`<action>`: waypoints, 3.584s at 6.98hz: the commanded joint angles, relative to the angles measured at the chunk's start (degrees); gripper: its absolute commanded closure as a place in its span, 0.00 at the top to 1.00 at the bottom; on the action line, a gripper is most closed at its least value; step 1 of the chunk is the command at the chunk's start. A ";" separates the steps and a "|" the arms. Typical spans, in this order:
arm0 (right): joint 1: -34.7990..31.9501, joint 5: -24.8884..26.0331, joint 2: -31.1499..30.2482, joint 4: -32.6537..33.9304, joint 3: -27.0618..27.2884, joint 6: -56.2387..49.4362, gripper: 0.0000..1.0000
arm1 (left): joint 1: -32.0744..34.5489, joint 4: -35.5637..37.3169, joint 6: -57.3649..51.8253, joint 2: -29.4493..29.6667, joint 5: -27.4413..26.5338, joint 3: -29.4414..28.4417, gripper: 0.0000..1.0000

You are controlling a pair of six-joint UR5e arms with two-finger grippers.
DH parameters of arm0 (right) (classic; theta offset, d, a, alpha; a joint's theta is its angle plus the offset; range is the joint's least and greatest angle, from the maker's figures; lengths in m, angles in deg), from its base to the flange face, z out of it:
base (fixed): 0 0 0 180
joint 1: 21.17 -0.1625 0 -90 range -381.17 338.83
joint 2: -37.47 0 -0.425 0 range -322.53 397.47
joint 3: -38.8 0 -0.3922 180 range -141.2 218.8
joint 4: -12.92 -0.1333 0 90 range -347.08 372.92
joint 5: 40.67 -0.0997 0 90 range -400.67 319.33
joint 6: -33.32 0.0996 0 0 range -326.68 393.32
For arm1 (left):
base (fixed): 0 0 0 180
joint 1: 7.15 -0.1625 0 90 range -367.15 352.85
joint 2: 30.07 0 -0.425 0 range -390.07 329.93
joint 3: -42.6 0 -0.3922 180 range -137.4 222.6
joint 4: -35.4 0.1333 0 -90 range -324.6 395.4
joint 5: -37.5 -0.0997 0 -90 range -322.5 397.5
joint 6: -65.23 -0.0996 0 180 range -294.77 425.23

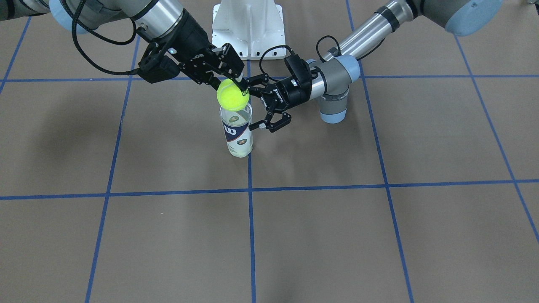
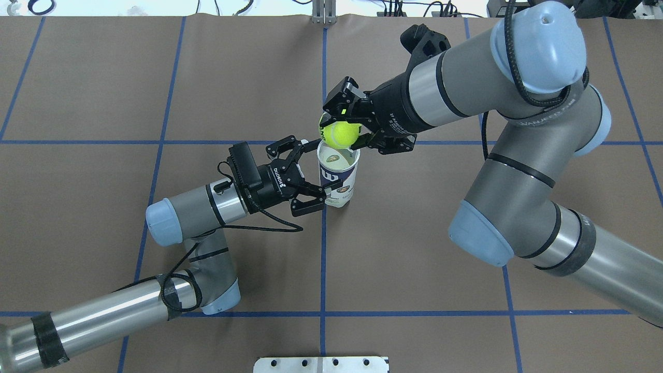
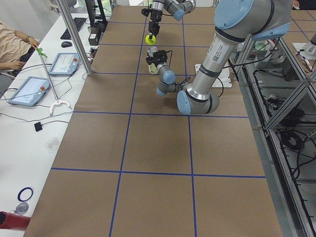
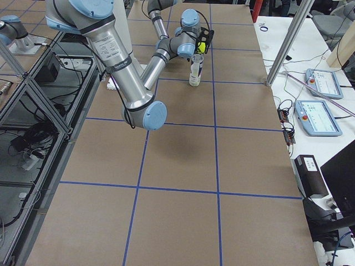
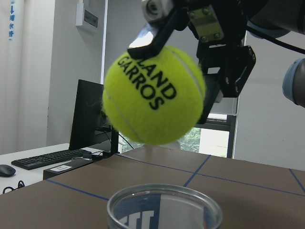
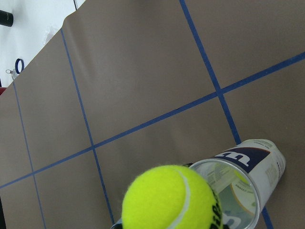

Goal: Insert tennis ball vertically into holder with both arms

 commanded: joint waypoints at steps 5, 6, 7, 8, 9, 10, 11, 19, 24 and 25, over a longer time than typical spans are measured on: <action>-0.22 0.00 -0.27 0.04 1.02 -0.27 1.00 | 0.00 -0.01 0.07 -0.04 0.00 0.01 0.99; -0.40 0.00 -0.27 0.04 1.02 -0.36 1.00 | 0.00 -0.01 0.07 0.04 0.00 0.01 0.99; -1.35 -0.26 -0.27 0.04 1.02 -0.53 1.00 | 0.00 -0.01 0.07 0.13 0.00 0.10 0.99; -2.93 -1.05 -0.44 1.61 1.02 -2.19 1.00 | 0.00 -0.01 0.15 0.22 0.00 0.45 0.99; -3.38 -1.58 -0.27 5.28 1.11 -6.38 1.00 | 0.09 -0.01 0.33 0.04 0.00 2.02 0.99; -4.17 -1.58 -0.44 7.23 0.93 -9.03 1.00 | 0.26 -0.01 0.50 -0.13 0.00 3.77 0.99; -4.96 -1.58 -0.62 10.29 0.85 -12.45 1.00 | 0.35 -0.01 0.68 -0.39 0.00 5.79 0.99; -25.49 -3.60 -14.13 23.16 -11.43 -66.37 1.00 | 14.73 6.03 8.05 -14.34 -0.79 9.33 0.99; -43.61 -9.12 -14.59 12.01 -39.01 -96.89 1.00 | 41.82 18.48 9.13 -29.13 20.63 8.98 0.99; -45.90 -9.58 -16.07 12.17 -39.58 -99.47 1.00 | 50.36 24.28 8.95 -29.48 31.36 8.89 0.99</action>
